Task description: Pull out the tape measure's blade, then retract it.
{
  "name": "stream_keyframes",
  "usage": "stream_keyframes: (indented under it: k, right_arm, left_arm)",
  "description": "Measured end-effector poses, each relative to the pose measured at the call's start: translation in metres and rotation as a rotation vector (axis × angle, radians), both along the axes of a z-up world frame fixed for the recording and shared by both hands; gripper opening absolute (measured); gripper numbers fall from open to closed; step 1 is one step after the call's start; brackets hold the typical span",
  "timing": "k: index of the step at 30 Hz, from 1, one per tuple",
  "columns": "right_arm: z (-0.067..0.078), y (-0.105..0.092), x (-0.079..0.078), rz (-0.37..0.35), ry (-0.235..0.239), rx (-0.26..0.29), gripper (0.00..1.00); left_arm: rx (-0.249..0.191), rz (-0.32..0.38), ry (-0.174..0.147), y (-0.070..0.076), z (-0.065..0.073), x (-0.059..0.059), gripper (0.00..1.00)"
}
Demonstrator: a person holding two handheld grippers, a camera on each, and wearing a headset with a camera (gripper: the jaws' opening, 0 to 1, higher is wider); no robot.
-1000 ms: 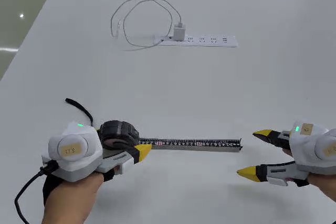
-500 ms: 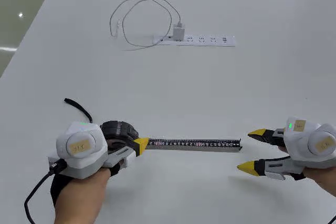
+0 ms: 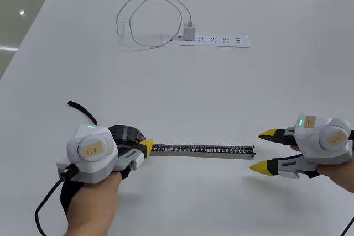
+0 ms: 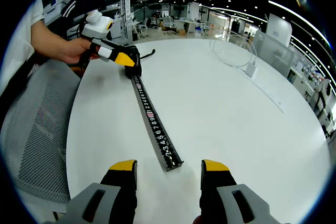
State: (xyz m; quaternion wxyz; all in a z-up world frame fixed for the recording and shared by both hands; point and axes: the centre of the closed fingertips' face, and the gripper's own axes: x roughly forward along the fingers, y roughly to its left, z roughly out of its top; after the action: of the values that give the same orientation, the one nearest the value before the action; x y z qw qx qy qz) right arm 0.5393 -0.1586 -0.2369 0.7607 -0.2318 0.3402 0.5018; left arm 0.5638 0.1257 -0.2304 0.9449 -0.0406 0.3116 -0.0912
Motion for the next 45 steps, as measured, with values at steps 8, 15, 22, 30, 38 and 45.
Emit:
stream_keyframes:
  k: [8, 15, 22, 30, 38, 45]
  right_arm:
    - [-0.003, 0.002, -0.001, 0.007, 0.004, -0.004, 0.46]
    - [-0.006, 0.0, -0.002, 0.014, 0.007, -0.011, 0.45]
    - [-0.009, 0.0, -0.001, 0.052, 0.01, -0.038, 0.42]
    - [-0.018, 0.002, 0.0, 0.129, 0.05, -0.088, 0.37]
    - [-0.02, 0.004, 0.003, 0.195, 0.062, -0.136, 0.27]
    - [-0.023, 0.003, 0.003, 0.235, 0.077, -0.163, 0.19]
  left_arm:
    - [0.006, 0.01, 0.005, 0.003, -0.003, 0.001, 0.6]
    - [-0.002, 0.013, 0.005, 0.003, -0.003, 0.001, 0.6]
    - [-0.004, 0.012, 0.006, 0.003, -0.003, 0.001, 0.6]
    - [-0.006, 0.013, 0.009, 0.004, -0.004, 0.001, 0.6]
    - [-0.008, 0.013, 0.01, 0.003, -0.004, 0.002, 0.6]
    - [-0.01, 0.012, 0.012, 0.003, -0.004, 0.001, 0.6]
